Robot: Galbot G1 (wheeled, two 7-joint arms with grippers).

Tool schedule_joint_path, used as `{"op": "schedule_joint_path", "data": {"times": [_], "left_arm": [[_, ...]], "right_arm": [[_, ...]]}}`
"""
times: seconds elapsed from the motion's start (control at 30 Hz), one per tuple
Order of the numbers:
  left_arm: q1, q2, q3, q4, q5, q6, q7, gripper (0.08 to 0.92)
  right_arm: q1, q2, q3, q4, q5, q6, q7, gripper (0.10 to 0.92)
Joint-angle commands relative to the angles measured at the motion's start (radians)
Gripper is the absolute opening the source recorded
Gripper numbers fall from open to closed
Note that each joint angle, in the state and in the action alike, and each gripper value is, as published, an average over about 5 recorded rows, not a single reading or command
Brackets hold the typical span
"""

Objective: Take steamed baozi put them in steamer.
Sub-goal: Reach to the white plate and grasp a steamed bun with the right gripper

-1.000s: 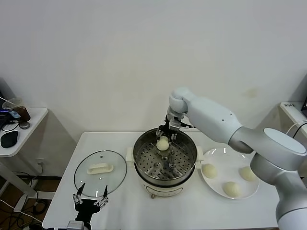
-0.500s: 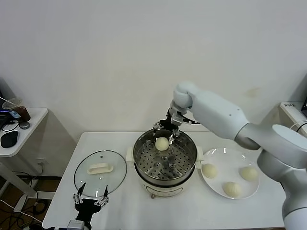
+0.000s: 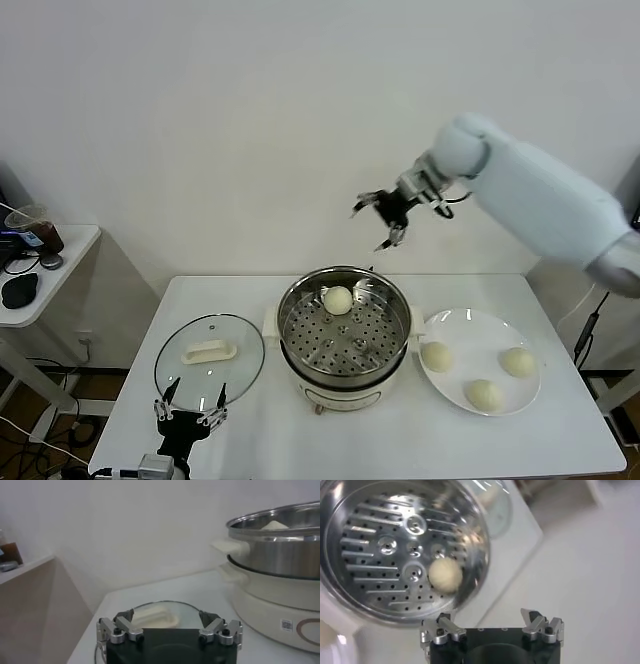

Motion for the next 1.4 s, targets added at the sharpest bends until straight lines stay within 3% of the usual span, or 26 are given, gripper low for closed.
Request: {"op": "schedule_joint_path", "data": {"times": [0.03, 0.23, 0.47, 1.0, 1.4], "left_arm": [[0.0, 0.01, -0.012, -0.02, -0.024, 0.017, 0.009, 0.823], [0.0, 0.018, -0.024, -0.025, -0.027, 0.029, 0.015, 0.823], [0.011, 0.014, -0.024, -0.019, -0.023, 0.03, 0.013, 0.823], [0.0, 0.006, -0.023, 0.022, -0.001, 0.031, 0.016, 0.823], [-0.008, 0.008, -0.023, 0.036, 0.002, 0.033, 0.02, 0.823]], "right_arm": [[-0.042, -0.295, 0.054, 0.153, 0.045, -0.473, -0.084, 0.823], [-0.282, -0.444, 0.155, 0.311, -0.107, -0.483, -0.132, 0.823], [-0.589, -0.451, 0.314, 0.373, -0.215, -0.454, -0.11, 0.823], [-0.702, -0.21, 0.34, 0.187, -0.283, -0.414, 0.026, 0.823], [-0.702, -0.166, 0.336, 0.145, -0.325, -0.396, 0.002, 0.823]]}}
